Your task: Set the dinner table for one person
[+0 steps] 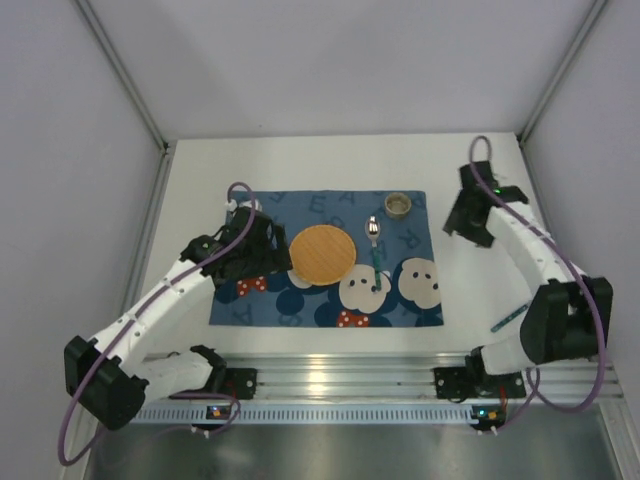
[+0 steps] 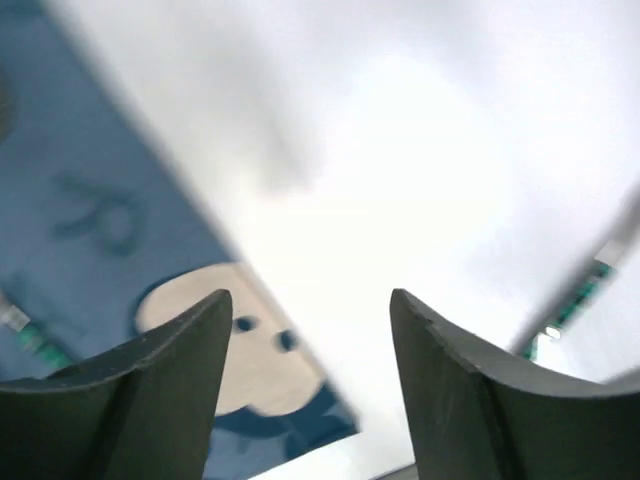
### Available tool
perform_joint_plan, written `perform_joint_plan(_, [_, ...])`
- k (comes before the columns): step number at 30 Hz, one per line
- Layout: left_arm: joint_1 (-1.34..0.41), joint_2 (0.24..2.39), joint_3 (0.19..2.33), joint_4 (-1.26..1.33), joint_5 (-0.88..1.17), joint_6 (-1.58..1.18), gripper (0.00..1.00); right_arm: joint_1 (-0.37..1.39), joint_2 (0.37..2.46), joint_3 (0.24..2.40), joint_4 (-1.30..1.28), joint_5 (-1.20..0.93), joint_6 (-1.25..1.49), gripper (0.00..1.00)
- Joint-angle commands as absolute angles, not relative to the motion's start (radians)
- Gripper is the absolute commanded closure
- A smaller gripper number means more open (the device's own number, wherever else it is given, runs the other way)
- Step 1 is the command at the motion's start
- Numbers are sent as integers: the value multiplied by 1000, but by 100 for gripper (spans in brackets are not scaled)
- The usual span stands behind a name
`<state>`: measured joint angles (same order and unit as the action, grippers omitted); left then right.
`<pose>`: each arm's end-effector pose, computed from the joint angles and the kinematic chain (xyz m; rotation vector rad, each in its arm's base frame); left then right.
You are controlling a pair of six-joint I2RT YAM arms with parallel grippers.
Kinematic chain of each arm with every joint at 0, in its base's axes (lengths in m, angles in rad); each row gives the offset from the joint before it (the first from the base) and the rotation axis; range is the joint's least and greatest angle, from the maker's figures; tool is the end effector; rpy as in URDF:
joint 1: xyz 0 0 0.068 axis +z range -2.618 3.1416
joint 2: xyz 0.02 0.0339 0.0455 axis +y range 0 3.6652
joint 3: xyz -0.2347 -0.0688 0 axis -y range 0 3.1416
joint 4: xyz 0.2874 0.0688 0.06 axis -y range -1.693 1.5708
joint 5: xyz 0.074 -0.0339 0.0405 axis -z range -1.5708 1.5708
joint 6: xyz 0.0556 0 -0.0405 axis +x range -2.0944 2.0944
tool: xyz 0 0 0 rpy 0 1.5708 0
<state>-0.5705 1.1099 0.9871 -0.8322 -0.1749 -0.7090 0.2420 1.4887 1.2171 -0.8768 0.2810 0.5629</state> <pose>0.2430 -0.1445 0.2430 -0.2455 2.5193 -0.3024 0.3396 0.0679 0.2119 0.5014 2.5966 -0.1220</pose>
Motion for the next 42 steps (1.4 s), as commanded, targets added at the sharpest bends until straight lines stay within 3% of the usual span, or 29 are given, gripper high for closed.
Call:
perform_joint_plan(1, [-569,1153,1019,-747,-123,-670,3,10,1414,1082,-905,334,554,34])
perform_joint_plan(3, [-569,1189,1034,-732,-106,-657,3,-72,1416,1030,-914,385,532,22])
perform_joint_plan(5, [-569,1218,1061,-727,-80,-646,3,-164,1430,991,-910,402,526,16])
perform_joint_plan(14, [-569,1285,1127,-732,-60,-606,4,-483,1483,904,-862,368,534,7])
perform_joint_plan(20, [-569,1263,1100,-747,-69,-609,4,-563,1566,888,-802,299,543,9])
perform_joint_plan(26, [-569,1256,1101,-762,-89,-614,3,-565,1632,847,-729,203,572,24])
perform_joint_plan(30, [-568,1265,1111,-764,-100,-618,4,-565,1663,818,-695,190,583,52])
perform_joint_plan(32, [-569,1270,1118,-770,-104,-621,3,-565,1678,815,-678,187,581,60])
perform_joint_plan(36, [-569,1275,1118,-778,-112,-632,4,-563,1683,822,-660,206,568,90])
perform_joint_plan(38, [-568,1279,1118,-778,-112,-634,3,-563,1689,834,-661,204,560,99])
perform_joint_plan(42, [-569,1301,1127,-772,-100,-630,3,-535,1669,853,-675,152,566,100])
